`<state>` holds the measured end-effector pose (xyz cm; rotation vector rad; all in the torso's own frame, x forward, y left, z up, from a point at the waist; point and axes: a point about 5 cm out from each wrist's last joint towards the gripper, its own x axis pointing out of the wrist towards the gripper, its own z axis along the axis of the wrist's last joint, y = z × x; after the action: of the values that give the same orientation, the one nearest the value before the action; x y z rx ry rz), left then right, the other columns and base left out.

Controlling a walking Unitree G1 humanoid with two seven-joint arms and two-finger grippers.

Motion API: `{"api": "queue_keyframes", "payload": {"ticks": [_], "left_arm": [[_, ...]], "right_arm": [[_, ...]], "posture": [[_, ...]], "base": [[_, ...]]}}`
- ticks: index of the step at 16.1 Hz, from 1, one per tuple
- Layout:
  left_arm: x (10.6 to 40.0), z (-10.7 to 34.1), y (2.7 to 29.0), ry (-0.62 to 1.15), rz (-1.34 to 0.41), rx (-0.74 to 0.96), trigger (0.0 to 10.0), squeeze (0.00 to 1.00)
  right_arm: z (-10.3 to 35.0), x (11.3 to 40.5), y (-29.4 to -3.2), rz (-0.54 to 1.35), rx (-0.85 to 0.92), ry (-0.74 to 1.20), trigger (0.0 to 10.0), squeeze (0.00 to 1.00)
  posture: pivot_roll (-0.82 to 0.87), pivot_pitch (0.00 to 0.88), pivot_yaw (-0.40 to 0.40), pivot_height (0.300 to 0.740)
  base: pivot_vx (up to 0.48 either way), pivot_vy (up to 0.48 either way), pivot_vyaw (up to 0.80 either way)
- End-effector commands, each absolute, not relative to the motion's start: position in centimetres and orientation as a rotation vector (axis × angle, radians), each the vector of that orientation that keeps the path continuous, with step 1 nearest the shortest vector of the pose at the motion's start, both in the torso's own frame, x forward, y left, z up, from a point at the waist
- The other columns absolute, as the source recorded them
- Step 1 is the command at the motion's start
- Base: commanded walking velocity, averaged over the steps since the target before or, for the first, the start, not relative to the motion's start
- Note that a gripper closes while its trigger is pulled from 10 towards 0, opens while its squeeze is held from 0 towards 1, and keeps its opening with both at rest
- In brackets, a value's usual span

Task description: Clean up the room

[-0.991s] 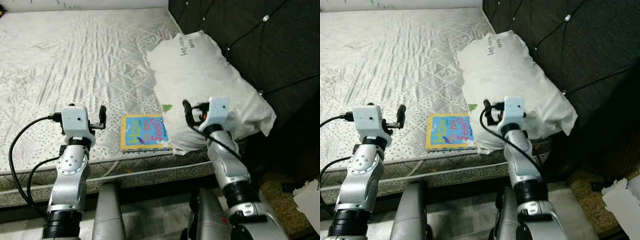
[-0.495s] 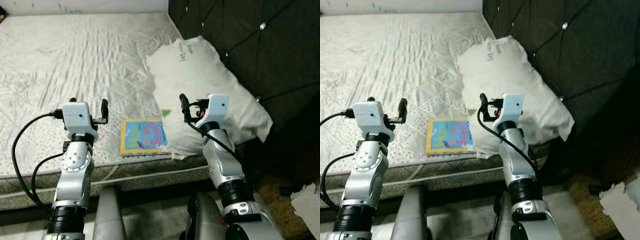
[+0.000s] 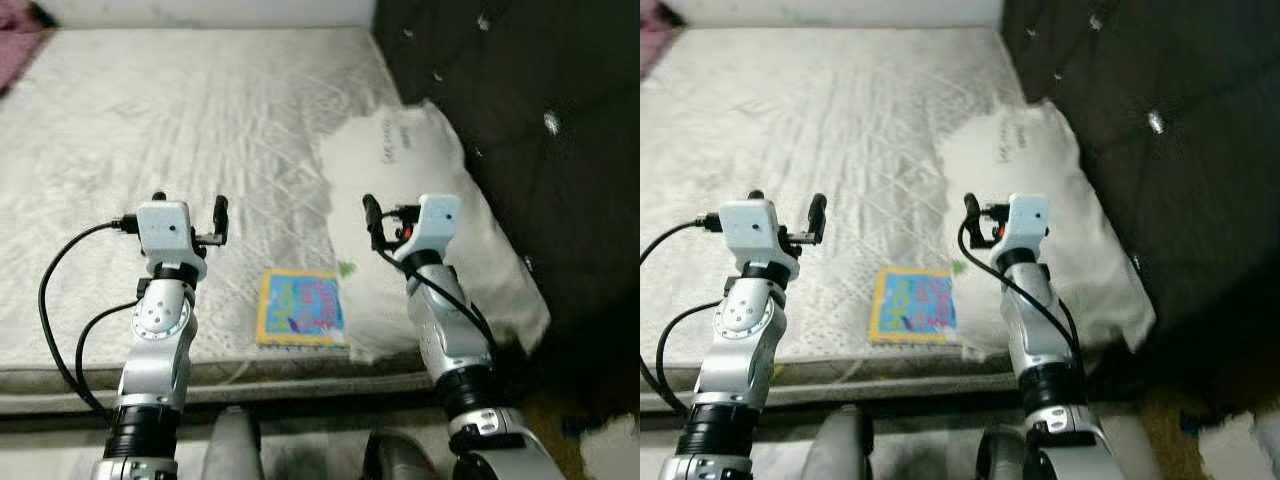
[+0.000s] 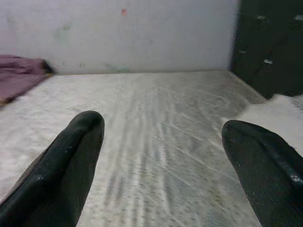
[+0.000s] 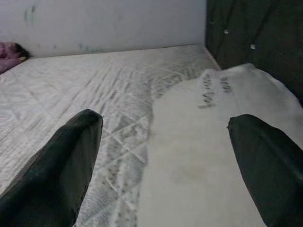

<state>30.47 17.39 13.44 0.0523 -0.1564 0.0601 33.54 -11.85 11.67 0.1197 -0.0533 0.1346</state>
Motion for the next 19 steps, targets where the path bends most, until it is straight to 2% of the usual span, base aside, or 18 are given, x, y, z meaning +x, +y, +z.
{"api": "queue_keyframes", "payload": {"ticks": [1, 4, 6, 9, 19], "left_arm": [[30.6, 13.4, 17.8, -0.156, 0.087, 0.064, 10.0, 0.0], [30.9, 13.1, 16.9, -0.147, 0.052, 0.046, 10.0, 0.0], [31.1, 12.2, 16.6, -0.082, 0.026, 0.075, 10.0, 0.0], [30.9, 10.4, 17.3, 0.006, 0.07, 0.059, 10.0, 0.0], [31.4, 11.0, 16.1, -0.015, 0.004, 0.054, 10.0, 0.0]], "right_arm": [[11.9, 33.5, -12.1, 0.122, 0.116, -0.067, 10.0, 0.0], [11.8, 33.5, -12.5, 0.104, 0.111, -0.063, 10.0, 0.0], [11.7, 33.6, -12.3, 0.117, 0.106, -0.053, 10.0, 0.0], [11.4, 33.7, -11.8, 0.139, 0.093, -0.038, 10.0, 0.0], [11.9, 33.8, -11.8, 0.141, 0.042, -0.076, 10.0, 0.0]], "posture": [[0.07, 0.0, -0.009, 0.74], [0.07, 0.0, -0.012, 0.74], [0.08, 0.0, -0.018, 0.74], [0.08, 0.0, -0.028, 0.74], [0.07, 0.0, -0.011, 0.74]], "base": [[0.0, 0.0, 0.0], [0.0, 0.0, 0.0], [0.0, 0.0, 0.0], [0.0, 0.0, 0.0], [0.0, 0.0, 0.0]]}}
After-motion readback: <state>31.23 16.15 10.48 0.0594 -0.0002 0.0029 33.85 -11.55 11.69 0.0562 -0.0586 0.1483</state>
